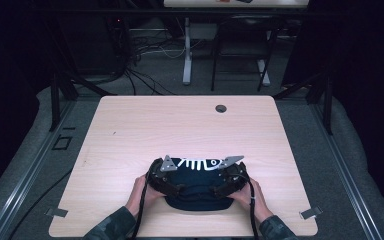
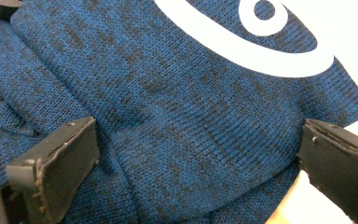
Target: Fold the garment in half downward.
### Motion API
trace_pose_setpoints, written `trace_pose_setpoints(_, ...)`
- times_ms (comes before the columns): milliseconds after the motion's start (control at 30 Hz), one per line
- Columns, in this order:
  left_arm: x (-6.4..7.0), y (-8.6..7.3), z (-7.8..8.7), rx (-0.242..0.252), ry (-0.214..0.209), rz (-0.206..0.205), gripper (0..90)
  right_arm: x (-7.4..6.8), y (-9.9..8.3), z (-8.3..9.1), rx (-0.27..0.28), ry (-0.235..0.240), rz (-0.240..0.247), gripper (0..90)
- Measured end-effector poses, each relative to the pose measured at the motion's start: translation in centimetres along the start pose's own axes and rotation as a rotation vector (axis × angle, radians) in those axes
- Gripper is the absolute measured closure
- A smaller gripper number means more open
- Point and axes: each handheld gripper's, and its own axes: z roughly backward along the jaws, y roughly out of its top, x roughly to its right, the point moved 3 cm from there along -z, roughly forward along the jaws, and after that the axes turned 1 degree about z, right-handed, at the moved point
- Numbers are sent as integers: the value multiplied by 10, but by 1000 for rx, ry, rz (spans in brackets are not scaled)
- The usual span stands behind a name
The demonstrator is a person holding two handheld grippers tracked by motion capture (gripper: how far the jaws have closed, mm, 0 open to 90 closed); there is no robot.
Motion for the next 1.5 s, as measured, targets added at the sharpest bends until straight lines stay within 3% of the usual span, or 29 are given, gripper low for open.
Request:
trace_pose_setpoints(233, -18, 6, -9, 9, 3, 57, 91, 12, 10, -8, -1, -11, -19, 0)
trace_pose_setpoints(333, -20, 7, -9, 5, 6, 47, 84, 14, 11, -9, 13, -9, -22, 0)
trace_pose_setpoints(467, -20, 9, -6, 19, 0, 65, 44, 15, 11, -7, 28, 0, -25, 0)
trace_pose_setpoints(633, -18, 15, 7, 62, -3, 65, 14, 12, 17, 10, 85, 10, -25, 0)
trace_pose_setpoints(800, -13, 16, 23, 90, 15, 51, 6, 9, 19, 33, 138, -28, 1, 0)
trace_pose_setpoints(933, -11, 10, 37, 115, 50, 36, 5, 10, 11, 51, 167, -60, -5, 0)
trace_pose_setpoints(1200, -17, -6, 54, 134, 93, 65, 4, 19, -10, 71, 185, -89, -57, 0)
trace_pose_setpoints(1500, -29, -30, 61, 116, 151, 95, 3, 33, -44, 77, 135, -109, -112, 0)
